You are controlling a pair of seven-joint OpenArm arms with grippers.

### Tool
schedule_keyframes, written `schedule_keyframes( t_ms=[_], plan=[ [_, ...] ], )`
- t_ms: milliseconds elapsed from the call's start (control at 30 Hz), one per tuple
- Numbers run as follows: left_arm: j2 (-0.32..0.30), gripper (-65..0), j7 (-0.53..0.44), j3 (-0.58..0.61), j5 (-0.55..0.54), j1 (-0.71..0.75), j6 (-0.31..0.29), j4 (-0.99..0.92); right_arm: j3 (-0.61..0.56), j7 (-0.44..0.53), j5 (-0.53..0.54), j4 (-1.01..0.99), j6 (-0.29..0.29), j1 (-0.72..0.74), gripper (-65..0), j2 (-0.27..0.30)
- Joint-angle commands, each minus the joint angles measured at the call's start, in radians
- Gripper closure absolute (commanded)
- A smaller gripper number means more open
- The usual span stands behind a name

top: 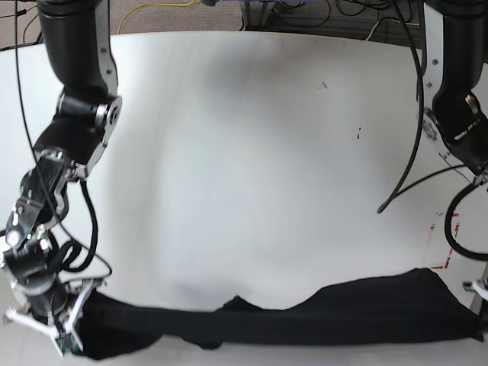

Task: Layout the t-shirt on the table in an organized manner, then fold the t-shirt properly
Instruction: 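Lift the shirt with both grippers and pull it back across the table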

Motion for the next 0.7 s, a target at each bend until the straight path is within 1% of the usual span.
schedule_keyframes(
  t_ms=[0,133,300,467,567,667],
  plan=[
    [-0.017,-0.4,-0.063,-0.003,-0.03,0.088,0.006,0.048,0.047,0.038,-0.014,0.053,-0.013,-0.094,0.0,-0.025],
    [-0.017,-0.4,-0.119,-0.036,-0.075,0.298,0.006,0.081,0.129,0.124,-0.014,0.075,-0.013,-0.298,0.0,-0.073],
    [-0.017,-0.4,-0.161,-0.086,-0.115,0.522,0.006,0.084,0.181,0.243,-0.013,0.052,-0.013,-0.511,0.0,-0.119],
    [-0.017,-0.4,-0.259,-0.094,-0.129,0.726,0.006,0.082,0.221,0.338,-0.013,0.027,-0.013,-0.673,0.0,-0.157],
    [-0.017,-0.4,-0.305,-0.094,-0.13,0.812,0.006,0.071,0.234,0.371,-0.013,0.021,-0.013,-0.743,0.0,-0.179],
    [-0.017,-0.4,-0.34,-0.094,-0.13,0.868,0.006,0.048,0.236,0.374,-0.013,0.02,-0.013,-0.792,0.0,-0.188]
  ],
)
